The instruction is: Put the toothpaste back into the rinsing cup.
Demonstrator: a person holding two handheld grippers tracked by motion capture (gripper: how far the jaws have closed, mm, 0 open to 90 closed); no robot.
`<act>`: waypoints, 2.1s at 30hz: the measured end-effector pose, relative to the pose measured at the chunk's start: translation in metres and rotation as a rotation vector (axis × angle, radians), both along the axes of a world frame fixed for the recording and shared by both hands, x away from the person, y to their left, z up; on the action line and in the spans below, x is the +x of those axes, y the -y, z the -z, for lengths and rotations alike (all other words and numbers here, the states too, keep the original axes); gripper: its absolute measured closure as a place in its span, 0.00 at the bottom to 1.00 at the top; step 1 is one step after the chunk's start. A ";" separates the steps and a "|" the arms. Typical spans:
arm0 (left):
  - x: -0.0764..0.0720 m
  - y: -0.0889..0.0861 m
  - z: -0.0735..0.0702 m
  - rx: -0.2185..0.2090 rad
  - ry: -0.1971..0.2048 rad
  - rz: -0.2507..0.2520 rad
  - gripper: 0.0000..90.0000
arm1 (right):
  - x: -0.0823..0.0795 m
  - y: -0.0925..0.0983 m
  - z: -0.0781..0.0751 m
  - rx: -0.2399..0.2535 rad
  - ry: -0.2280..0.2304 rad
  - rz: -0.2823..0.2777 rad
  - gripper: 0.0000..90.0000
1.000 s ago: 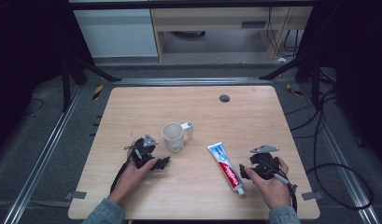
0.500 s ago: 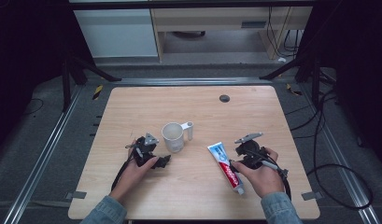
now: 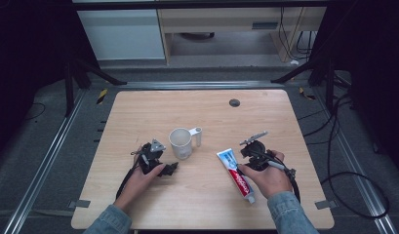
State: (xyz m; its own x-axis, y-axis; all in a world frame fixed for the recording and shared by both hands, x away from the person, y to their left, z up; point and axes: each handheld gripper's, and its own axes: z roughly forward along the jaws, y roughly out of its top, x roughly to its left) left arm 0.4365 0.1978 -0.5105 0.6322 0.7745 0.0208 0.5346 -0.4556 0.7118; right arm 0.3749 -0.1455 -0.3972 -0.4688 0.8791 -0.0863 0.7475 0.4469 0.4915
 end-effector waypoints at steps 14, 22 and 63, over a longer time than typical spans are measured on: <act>0.000 0.000 0.000 -0.001 -0.001 0.000 0.00 | 0.007 -0.013 0.005 -0.019 -0.074 -0.018 0.39; 0.000 0.000 0.000 -0.001 -0.001 0.001 0.00 | 0.017 -0.019 0.014 -0.019 -0.100 -0.012 0.40; 0.001 0.000 0.000 0.003 -0.002 0.011 0.00 | 0.066 -0.039 0.071 -0.048 -0.270 0.012 0.46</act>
State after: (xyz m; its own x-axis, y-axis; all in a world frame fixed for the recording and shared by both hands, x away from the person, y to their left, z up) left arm 0.4375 0.1982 -0.5104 0.6404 0.7677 0.0219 0.5312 -0.4635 0.7092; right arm 0.4404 -0.1063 -0.4685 -0.4704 0.8824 -0.0012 0.8536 0.4554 0.2527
